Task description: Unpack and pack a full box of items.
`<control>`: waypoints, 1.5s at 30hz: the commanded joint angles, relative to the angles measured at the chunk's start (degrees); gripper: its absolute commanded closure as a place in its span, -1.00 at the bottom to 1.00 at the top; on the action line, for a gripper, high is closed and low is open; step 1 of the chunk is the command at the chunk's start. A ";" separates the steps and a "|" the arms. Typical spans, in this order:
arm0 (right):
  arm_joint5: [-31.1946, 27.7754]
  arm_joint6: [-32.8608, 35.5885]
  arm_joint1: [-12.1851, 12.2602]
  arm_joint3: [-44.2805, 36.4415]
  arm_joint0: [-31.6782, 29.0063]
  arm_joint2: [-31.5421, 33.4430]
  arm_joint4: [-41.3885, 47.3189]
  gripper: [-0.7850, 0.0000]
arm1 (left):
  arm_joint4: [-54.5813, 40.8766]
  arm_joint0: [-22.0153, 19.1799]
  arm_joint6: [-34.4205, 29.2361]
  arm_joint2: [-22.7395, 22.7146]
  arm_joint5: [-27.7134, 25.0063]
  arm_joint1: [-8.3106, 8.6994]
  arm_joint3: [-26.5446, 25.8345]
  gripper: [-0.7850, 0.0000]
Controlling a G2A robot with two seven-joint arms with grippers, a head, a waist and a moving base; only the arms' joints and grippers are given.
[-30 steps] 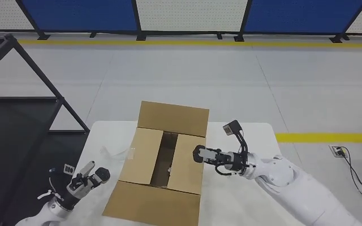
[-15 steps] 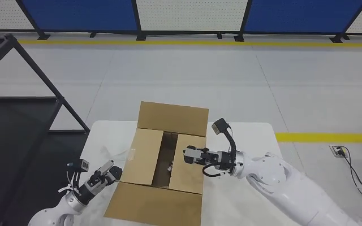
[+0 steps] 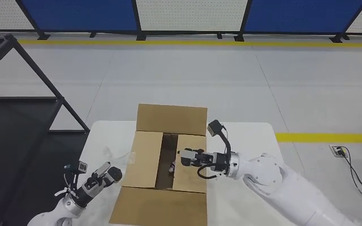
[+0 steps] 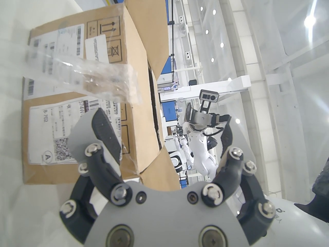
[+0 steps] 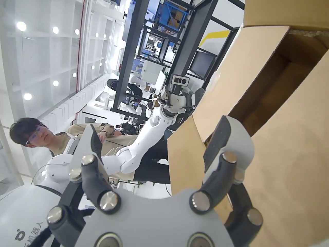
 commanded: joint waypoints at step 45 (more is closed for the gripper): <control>26.09 -3.93 -22.17 21.73 11.16 -9.66 -5.64 -1.00 | 2.17 2.77 8.82 -0.22 0.81 -1.12 -2.25 -1.00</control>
